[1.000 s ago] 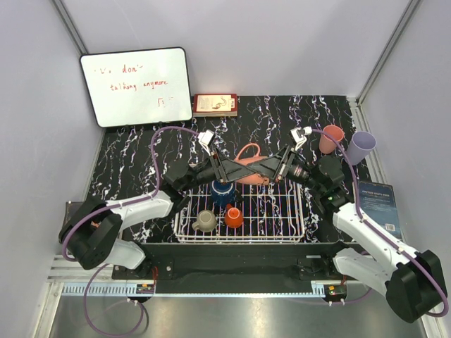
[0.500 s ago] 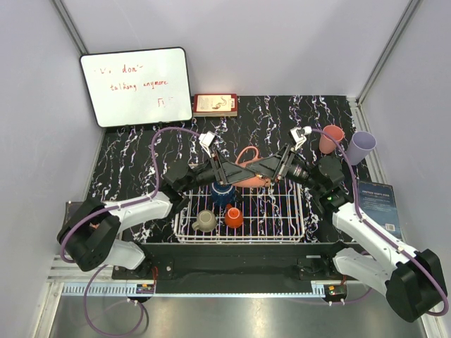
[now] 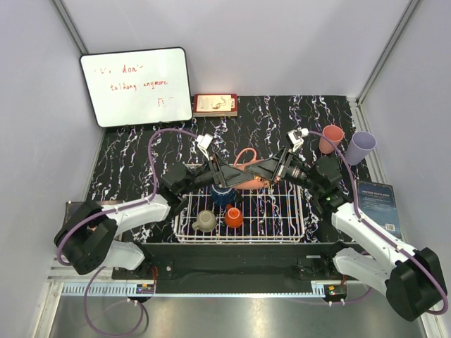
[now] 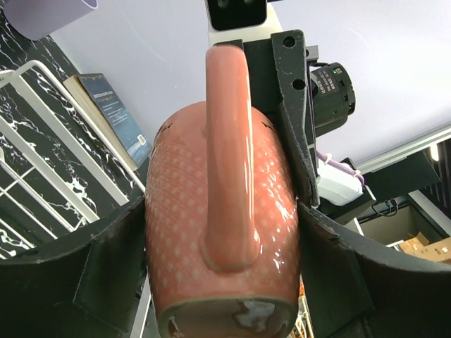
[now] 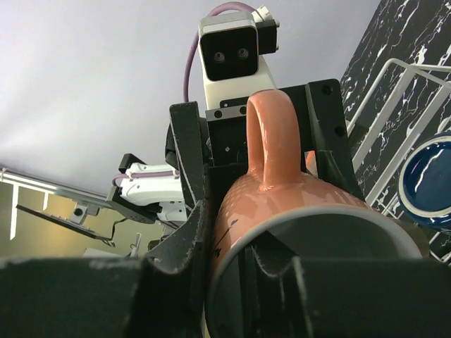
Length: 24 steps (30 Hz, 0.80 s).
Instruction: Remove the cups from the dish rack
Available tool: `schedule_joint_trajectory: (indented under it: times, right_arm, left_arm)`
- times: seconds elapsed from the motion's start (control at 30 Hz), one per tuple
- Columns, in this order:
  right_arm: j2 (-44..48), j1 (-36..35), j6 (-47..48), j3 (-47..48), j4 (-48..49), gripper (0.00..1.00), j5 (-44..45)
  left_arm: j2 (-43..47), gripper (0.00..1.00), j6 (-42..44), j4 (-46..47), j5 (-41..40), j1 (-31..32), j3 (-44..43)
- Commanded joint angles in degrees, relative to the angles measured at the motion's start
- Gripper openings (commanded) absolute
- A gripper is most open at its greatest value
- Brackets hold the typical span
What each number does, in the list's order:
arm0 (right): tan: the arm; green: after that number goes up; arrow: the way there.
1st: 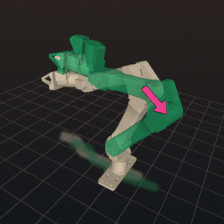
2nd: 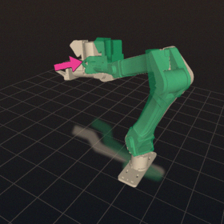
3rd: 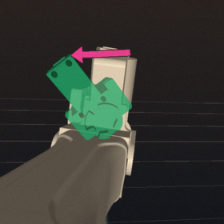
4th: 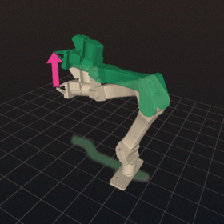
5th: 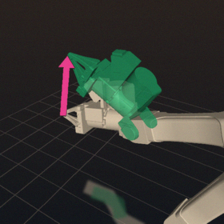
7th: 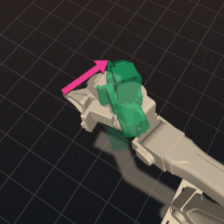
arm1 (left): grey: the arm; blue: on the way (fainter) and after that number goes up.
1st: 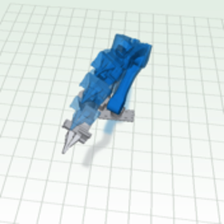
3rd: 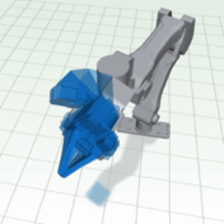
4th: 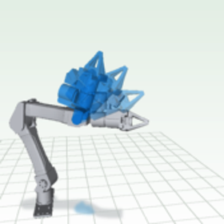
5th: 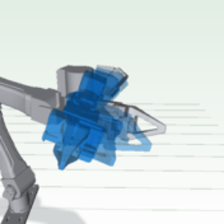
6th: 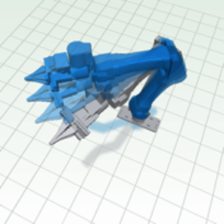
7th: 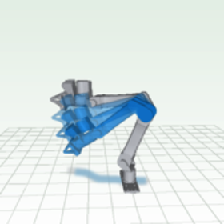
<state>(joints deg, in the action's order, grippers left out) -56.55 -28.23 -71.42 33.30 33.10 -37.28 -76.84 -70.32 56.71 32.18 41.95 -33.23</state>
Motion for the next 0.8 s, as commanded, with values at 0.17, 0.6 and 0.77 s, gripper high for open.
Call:
schedule_joint_trajectory:
  times: [0.17, 0.6, 0.77]
  right_arm:
    - [2.7, 0.3, 3.1, 0.9, 3.1, 0.00, 3.9]
    - [10.8, 0.3, 14.5, 7.6, -18.5, 0.00, 11.1]
    - [10.4, 0.4, 28.9, 18.6, -42.4, 0.00, 29.1]
  left_arm:
    - [4.9, 0.44, 4.1, -7.5, 2.6, 1.4, -2.4]
    - [11.4, 0.99, 14.7, -42.9, -11.0, 1.0, -10.1]
    - [16.0, 0.99, 16.0, -54.8, -22.0, 0.6, -11.7]
